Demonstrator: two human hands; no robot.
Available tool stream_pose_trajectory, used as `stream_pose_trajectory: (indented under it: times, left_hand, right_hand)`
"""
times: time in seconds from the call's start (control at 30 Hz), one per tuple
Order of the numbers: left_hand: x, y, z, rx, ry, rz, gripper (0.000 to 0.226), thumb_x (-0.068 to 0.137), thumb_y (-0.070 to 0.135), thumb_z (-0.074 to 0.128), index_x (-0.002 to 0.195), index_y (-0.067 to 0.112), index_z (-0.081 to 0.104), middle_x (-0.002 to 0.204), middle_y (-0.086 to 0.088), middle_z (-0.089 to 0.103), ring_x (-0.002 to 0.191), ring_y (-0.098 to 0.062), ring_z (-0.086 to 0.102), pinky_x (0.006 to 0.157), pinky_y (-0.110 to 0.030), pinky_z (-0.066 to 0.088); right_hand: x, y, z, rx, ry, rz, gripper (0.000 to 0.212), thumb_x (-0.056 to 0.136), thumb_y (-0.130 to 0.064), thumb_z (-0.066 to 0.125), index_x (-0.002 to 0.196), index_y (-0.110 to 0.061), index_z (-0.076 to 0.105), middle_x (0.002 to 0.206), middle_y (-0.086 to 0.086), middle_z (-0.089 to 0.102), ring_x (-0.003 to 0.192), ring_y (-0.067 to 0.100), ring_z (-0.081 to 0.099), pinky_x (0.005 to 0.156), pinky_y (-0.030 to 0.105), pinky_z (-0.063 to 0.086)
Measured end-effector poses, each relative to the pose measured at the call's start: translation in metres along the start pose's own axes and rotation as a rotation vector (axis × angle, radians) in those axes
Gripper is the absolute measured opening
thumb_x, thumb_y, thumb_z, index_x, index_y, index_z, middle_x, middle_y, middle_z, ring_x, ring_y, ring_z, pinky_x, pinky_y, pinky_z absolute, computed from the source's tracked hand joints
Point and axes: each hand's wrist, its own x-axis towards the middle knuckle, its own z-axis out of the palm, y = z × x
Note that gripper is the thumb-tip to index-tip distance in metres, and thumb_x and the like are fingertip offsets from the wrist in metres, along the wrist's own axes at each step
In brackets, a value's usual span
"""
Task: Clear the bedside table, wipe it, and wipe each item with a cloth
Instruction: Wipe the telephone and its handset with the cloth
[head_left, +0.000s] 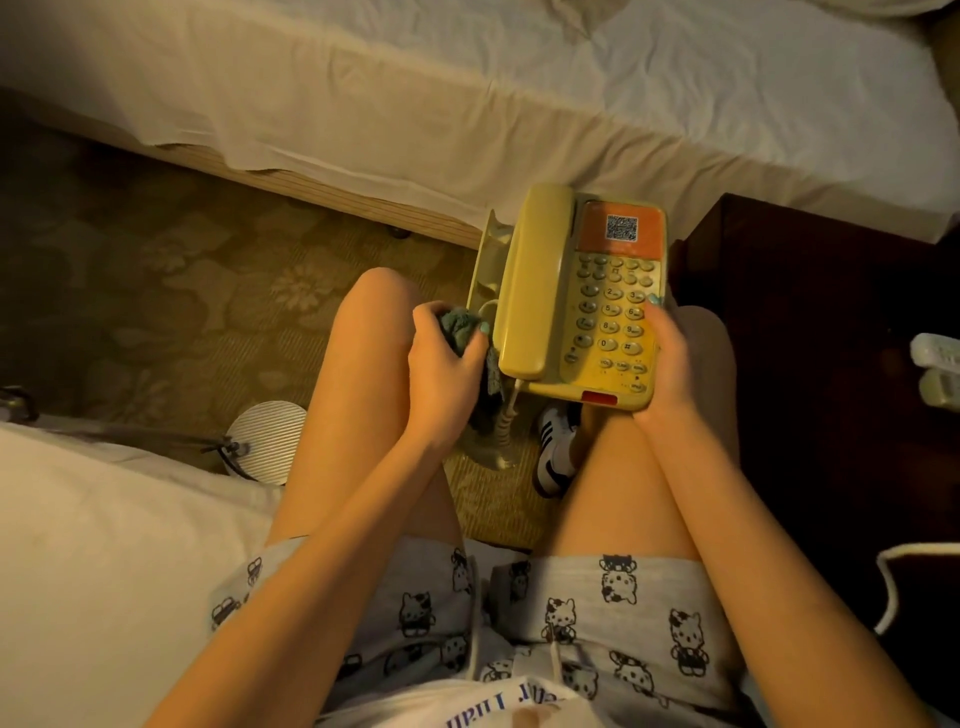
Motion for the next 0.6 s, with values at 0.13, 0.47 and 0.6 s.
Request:
stream_pose_trajectory:
  times: [0.13,0.47,0.6]
  left_hand:
    - [-0.007,0.001,0.001,-0.071,-0.007,-0.066,0.031,0.095,0.021,0.059,0.117,0.021,0.037,0.100,0.008,0.055,0.087,-0.001,0.057,0.065,-0.010,0.047]
    - [-0.003,0.036,-0.046,-0.008,-0.024,0.047,0.029,0.100,0.022,0.051,0.115,-0.003,0.051,0.086,0.006,0.049,0.072,0.017,0.052,0.062,-0.002,0.039]
    - [0.002,0.050,-0.055,-0.069,-0.033,0.036,0.031,0.101,0.016,0.047,0.119,-0.009,0.053,0.083,0.005,0.048,0.064,0.020,0.052,0.057,-0.003,0.039]
  right_hand:
    - [0.000,-0.001,0.002,0.026,0.044,-0.018,0.062,0.076,-0.036,0.069,0.133,-0.013,0.055,0.126,0.018,0.062,0.113,0.036,0.061,0.100,0.058,0.044]
    - [0.000,-0.007,0.008,0.095,0.098,-0.063,0.050,0.087,-0.029,0.061,0.134,-0.013,0.054,0.123,0.016,0.064,0.111,0.033,0.063,0.098,0.053,0.048]
    - [0.000,-0.013,0.002,0.088,0.027,-0.051,0.048,0.093,-0.029,0.054,0.137,-0.011,0.051,0.127,0.017,0.061,0.114,0.034,0.061,0.092,0.046,0.052]
